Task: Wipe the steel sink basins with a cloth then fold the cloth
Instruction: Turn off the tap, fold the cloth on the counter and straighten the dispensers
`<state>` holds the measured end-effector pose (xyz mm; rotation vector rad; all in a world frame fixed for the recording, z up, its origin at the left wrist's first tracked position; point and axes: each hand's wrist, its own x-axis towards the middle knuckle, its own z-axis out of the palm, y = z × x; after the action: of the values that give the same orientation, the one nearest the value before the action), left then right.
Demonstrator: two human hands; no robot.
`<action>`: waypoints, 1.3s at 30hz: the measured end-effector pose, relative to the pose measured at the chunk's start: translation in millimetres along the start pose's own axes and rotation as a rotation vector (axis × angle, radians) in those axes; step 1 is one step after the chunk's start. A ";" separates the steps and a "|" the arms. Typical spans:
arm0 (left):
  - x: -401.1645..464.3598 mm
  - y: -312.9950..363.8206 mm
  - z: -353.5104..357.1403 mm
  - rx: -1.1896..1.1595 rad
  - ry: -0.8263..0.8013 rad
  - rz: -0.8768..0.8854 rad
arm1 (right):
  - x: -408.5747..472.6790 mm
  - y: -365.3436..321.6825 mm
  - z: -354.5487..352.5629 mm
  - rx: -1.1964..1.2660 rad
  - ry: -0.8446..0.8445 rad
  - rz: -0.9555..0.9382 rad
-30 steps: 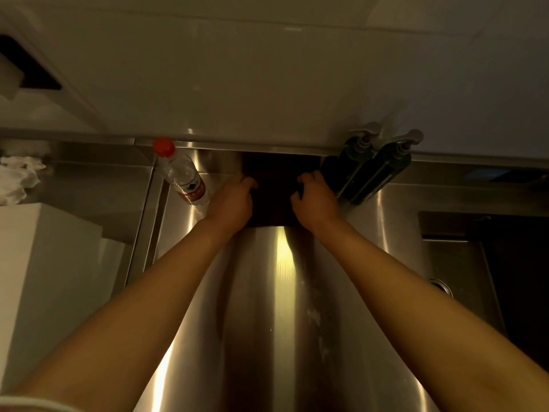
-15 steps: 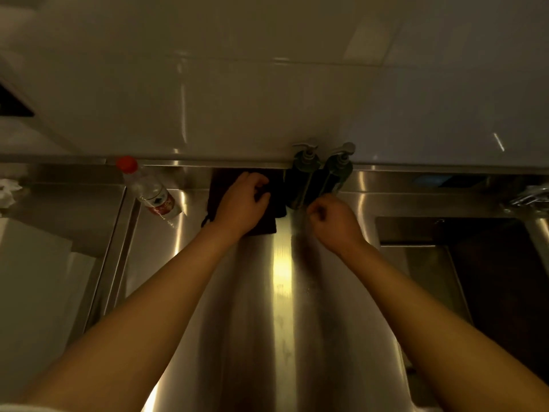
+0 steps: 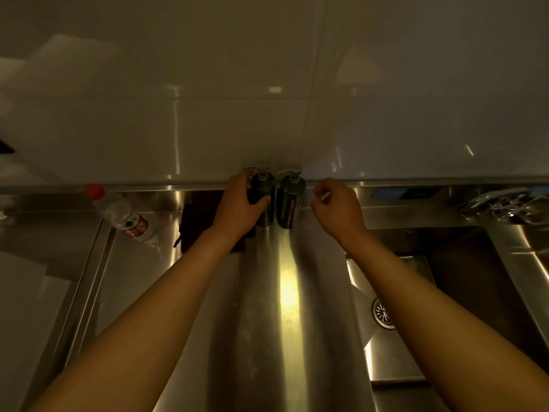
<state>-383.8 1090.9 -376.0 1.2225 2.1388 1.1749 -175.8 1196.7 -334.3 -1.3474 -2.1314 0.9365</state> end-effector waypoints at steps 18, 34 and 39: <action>4.3 6.6 25.5 0.084 0.040 0.020 | 28.3 7.8 40.6 0.028 -0.255 -0.168; -44.9 11.2 -7.3 0.034 0.079 0.074 | -23.2 -1.2 36.8 0.042 -0.115 -0.143; -64.7 -1.6 -37.3 0.070 0.123 0.054 | -33.0 -26.7 48.3 0.048 -0.120 -0.170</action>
<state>-375.7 1018.5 -360.0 1.2763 2.2672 1.2368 -210.7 1144.3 -347.3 -1.0922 -2.2564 1.0146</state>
